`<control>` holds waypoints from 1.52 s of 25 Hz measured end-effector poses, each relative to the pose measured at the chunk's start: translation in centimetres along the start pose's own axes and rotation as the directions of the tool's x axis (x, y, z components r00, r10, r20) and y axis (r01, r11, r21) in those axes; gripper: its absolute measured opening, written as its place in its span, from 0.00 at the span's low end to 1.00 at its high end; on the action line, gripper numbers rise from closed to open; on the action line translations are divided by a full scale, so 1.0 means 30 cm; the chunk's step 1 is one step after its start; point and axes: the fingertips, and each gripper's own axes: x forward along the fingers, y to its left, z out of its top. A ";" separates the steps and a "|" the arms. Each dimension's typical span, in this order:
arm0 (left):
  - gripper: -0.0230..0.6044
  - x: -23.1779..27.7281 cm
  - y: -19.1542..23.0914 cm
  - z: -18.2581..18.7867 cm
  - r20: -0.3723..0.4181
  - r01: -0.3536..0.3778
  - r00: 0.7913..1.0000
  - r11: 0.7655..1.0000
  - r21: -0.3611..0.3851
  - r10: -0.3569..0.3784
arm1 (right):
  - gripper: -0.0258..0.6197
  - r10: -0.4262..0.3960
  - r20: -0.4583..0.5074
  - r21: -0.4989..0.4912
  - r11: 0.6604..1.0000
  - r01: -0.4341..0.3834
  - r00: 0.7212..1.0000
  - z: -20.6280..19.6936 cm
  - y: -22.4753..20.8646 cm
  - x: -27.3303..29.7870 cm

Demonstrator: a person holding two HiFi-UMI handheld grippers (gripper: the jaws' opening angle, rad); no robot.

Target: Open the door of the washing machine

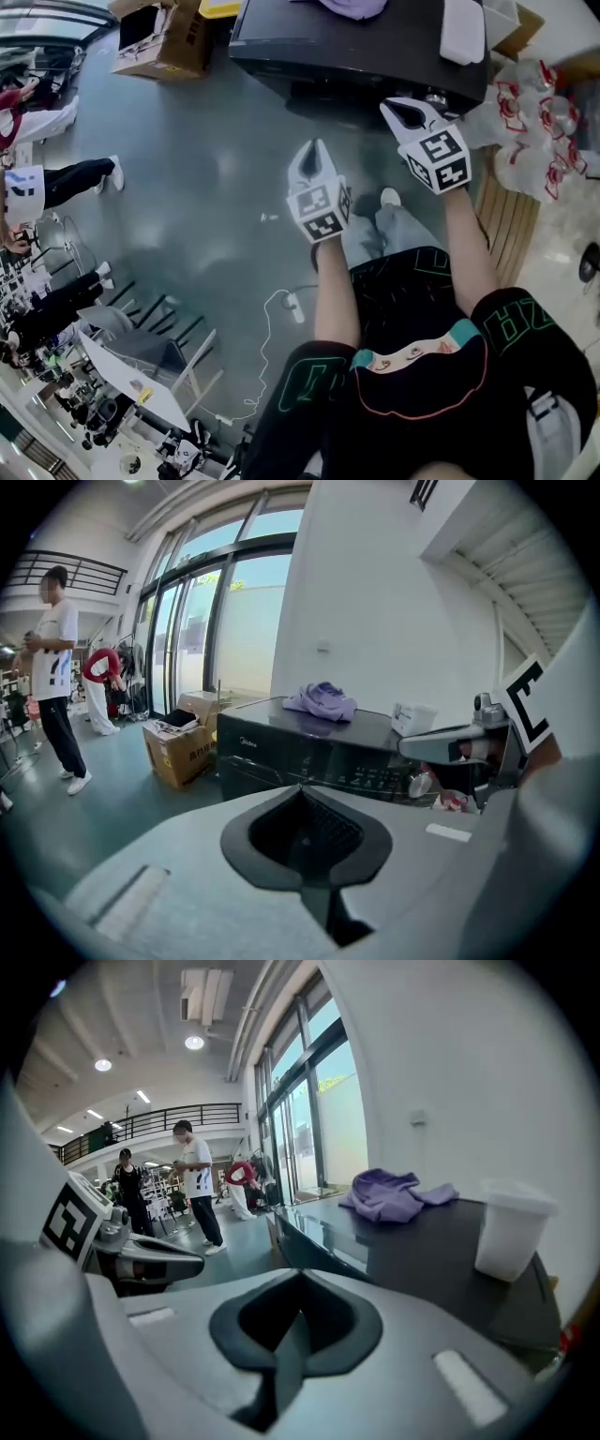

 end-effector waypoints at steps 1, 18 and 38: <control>0.05 0.023 0.032 -0.009 -0.016 -0.002 1.000 1.000 -0.005 0.002 | 0.04 -0.006 -0.016 0.004 1.000 0.006 1.000 -0.010 0.009 0.032; 0.06 0.525 0.357 -0.214 -0.273 0.261 0.942 0.939 0.224 -0.197 | 0.15 -0.114 -0.334 -0.118 0.990 0.078 0.936 -0.191 0.095 0.439; 0.38 0.838 0.401 -0.461 -0.614 0.652 0.729 0.583 0.486 -0.304 | 0.25 -0.248 -0.541 -0.474 0.879 -0.048 0.804 -0.322 0.095 0.598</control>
